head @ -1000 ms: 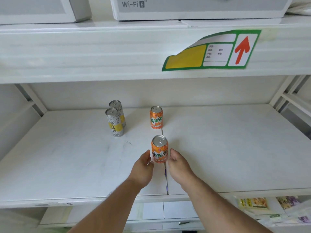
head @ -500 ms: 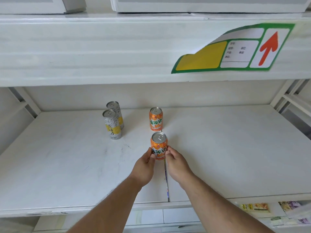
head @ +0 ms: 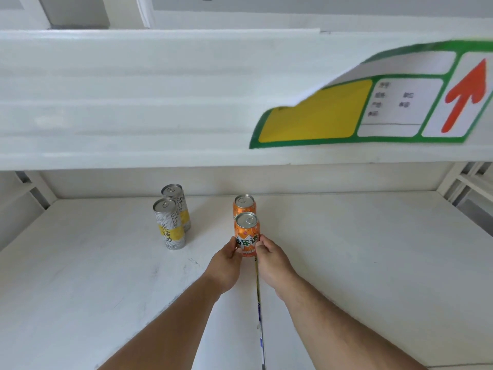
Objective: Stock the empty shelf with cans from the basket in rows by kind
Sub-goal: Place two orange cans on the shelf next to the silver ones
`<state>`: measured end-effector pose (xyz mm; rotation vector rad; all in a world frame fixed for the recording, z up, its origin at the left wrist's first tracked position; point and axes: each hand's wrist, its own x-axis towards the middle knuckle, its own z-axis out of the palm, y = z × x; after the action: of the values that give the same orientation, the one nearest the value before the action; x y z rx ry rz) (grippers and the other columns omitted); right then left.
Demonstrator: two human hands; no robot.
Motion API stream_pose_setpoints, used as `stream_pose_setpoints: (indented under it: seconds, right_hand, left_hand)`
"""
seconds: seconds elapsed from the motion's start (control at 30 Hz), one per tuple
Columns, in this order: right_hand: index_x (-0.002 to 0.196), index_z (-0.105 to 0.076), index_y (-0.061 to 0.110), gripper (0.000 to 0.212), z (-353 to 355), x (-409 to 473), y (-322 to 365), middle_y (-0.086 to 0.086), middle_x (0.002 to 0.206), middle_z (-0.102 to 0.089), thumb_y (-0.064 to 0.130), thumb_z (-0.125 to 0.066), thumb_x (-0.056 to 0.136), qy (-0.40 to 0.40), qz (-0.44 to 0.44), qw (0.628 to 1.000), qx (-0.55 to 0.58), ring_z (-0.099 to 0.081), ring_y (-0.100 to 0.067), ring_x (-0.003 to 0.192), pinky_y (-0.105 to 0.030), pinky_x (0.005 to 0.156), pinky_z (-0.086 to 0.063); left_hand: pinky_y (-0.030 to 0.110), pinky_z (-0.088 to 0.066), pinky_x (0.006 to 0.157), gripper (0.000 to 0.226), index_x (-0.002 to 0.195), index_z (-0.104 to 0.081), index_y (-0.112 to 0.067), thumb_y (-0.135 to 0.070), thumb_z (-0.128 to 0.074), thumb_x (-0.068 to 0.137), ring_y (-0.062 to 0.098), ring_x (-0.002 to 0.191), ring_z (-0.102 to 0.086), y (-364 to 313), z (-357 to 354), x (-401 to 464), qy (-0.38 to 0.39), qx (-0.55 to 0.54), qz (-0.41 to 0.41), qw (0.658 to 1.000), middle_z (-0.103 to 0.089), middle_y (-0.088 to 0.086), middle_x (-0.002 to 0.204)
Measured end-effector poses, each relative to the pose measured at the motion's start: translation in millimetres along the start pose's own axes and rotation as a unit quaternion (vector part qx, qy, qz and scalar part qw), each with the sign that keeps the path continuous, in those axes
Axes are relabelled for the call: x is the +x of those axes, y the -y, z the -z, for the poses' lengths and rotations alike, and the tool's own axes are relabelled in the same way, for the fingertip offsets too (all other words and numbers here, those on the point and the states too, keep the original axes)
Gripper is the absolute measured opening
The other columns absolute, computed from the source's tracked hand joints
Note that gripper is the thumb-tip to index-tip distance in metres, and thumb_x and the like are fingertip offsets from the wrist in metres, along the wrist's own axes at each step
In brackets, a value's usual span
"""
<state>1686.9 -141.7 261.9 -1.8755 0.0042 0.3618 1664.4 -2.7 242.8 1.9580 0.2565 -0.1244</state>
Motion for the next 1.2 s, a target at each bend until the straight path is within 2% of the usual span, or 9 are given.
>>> stream_pose_setpoints:
  seconds: [0.2,0.33,0.47,0.6,0.73,0.83,0.93,1.03,1.2]
  right_hand:
    - [0.145,-0.056,0.026,0.041,1.2,9.2,4.1,0.004,0.138,-0.065,0.027,-0.035,0.11,0.016,-0.005,1.0,-0.023,-0.059,-0.012,0.124,-0.024,0.098,-0.044]
    - [0.142,-0.057,0.026,0.04,0.3,0.9,5.4,0.005,0.135,-0.065,0.028,-0.034,0.109,0.008,-0.009,0.999,-0.032,-0.059,-0.014,0.122,-0.028,0.101,-0.045]
    - [0.112,-0.062,0.031,0.029,2.6,-26.3,7.3,0.011,0.102,-0.061,0.027,-0.034,0.11,-0.006,-0.029,0.998,-0.057,-0.058,-0.019,0.104,-0.022,0.079,-0.042]
    - [0.158,-0.039,0.02,0.047,-3.0,-68.3,15.7,0.007,0.147,-0.049,0.027,-0.036,0.112,-0.014,-0.032,0.998,-0.05,-0.042,-0.018,0.145,-0.022,0.103,-0.03]
    - [0.159,-0.037,0.017,0.051,-36.5,-118.7,16.3,0.003,0.165,-0.037,0.029,-0.041,0.111,-0.002,-0.024,0.997,-0.067,-0.036,-0.012,0.15,-0.019,0.109,-0.026]
    - [0.152,-0.048,0.016,0.045,-66.8,-153.4,24.3,0.005,0.151,-0.051,0.029,-0.046,0.109,0.032,0.017,0.995,-0.088,-0.045,-0.007,0.136,-0.019,0.11,-0.029]
    - [0.132,-0.06,0.028,0.044,-104.2,-185.0,35.4,0.016,0.12,-0.059,0.049,-0.05,0.093,0.084,0.04,0.991,-0.092,-0.055,-0.004,0.111,-0.028,0.104,-0.044]
    - [0.143,-0.058,0.02,0.06,-138.9,-215.7,37.6,0.006,0.138,-0.065,0.049,-0.053,0.09,0.149,0.06,0.984,-0.075,-0.06,-0.009,0.128,-0.038,0.116,-0.044]
    - [0.139,-0.06,0.02,0.039,-181.9,-275.8,6.6,0.003,0.133,-0.068,0.036,-0.058,0.103,0.299,0.023,0.952,-0.064,-0.066,-0.011,0.122,-0.043,0.113,-0.048]
  left_hand:
    - [0.024,-0.039,0.092,0.042,0.146,-0.045,-0.04,-0.027,-0.039,0.106,0.014,0.121,-0.054,-2.2,4.3,10.3,-0.002,0.04,-0.003,0.999,-0.059,-0.012,0.135]
    - [0.033,-0.035,0.115,0.058,0.159,-0.025,-0.025,-0.033,-0.042,0.105,0.021,0.143,-0.04,2.7,9.7,7.3,-0.019,0.031,0.049,0.998,-0.042,-0.002,0.157]
    - [0.041,-0.038,0.117,0.061,0.159,-0.026,-0.031,-0.038,-0.046,0.102,0.021,0.139,-0.047,11.4,14.6,-17.2,-0.026,-0.004,0.071,0.997,-0.048,-0.001,0.153]
    - [0.041,-0.041,0.115,0.059,0.156,-0.032,-0.034,-0.043,-0.047,0.1,0.023,0.138,-0.049,23.0,28.0,-57.7,-0.022,-0.033,0.068,0.997,-0.051,0.001,0.151]
    - [0.044,-0.038,0.117,0.059,0.154,-0.037,-0.033,-0.043,-0.05,0.098,0.024,0.14,-0.047,40.3,52.1,-110.8,-0.024,-0.076,0.06,0.995,-0.049,0.0,0.153]
    - [0.044,-0.037,0.118,0.058,0.153,-0.04,-0.025,-0.038,-0.054,0.098,0.022,0.137,-0.05,51.2,81.9,-155.3,-0.067,-0.109,0.049,0.991,-0.049,-0.006,0.151]
    - [0.043,-0.042,0.115,0.057,0.149,-0.046,-0.023,-0.036,-0.058,0.095,0.014,0.13,-0.056,67.7,117.3,-200.9,-0.136,-0.163,0.036,0.977,-0.053,-0.008,0.147]
    - [0.041,-0.05,0.106,0.042,0.142,-0.053,-0.022,-0.024,-0.057,0.101,0.016,0.115,-0.065,88.3,149.1,-249.3,-0.231,-0.225,0.048,0.945,-0.061,-0.007,0.133]
    - [0.038,-0.054,0.099,0.033,0.134,-0.057,-0.018,-0.019,-0.052,0.102,0.015,0.111,-0.067,132.8,164.3,-347.6,-0.358,-0.202,0.131,0.902,-0.066,-0.007,0.121]
